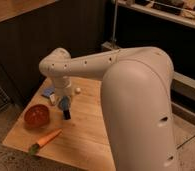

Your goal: Place the ceramic cup over the eraser

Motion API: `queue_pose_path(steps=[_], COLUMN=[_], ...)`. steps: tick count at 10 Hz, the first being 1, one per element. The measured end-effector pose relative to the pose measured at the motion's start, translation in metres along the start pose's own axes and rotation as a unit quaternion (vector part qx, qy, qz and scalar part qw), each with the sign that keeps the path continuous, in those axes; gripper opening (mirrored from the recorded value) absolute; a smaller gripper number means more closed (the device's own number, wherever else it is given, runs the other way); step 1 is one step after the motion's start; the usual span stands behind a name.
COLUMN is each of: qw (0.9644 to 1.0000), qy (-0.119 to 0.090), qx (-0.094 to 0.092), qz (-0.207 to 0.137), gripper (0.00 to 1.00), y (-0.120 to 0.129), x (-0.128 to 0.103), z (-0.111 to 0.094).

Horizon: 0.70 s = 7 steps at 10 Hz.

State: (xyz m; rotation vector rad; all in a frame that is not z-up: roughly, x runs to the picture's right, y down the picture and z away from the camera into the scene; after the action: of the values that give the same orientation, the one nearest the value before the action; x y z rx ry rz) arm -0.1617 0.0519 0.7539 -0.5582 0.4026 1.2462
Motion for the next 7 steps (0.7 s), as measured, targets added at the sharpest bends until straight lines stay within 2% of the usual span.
queue_pose_path(steps=[2,4,6,7], qw=[1.0,0.9999,0.9995,0.9993], qy=[0.006,0.015,0.014,0.013], qx=[0.004,-0.001,-0.026,-0.032], qz=[-0.002,-0.008,-0.012,-0.014], gripper=[0.11,0.31,0.54,0.61], y=[0.001,0.005,0.017,0.02], x=[0.001,0.002,0.0,-0.002], z=[0.006,0.01,0.008,0.007])
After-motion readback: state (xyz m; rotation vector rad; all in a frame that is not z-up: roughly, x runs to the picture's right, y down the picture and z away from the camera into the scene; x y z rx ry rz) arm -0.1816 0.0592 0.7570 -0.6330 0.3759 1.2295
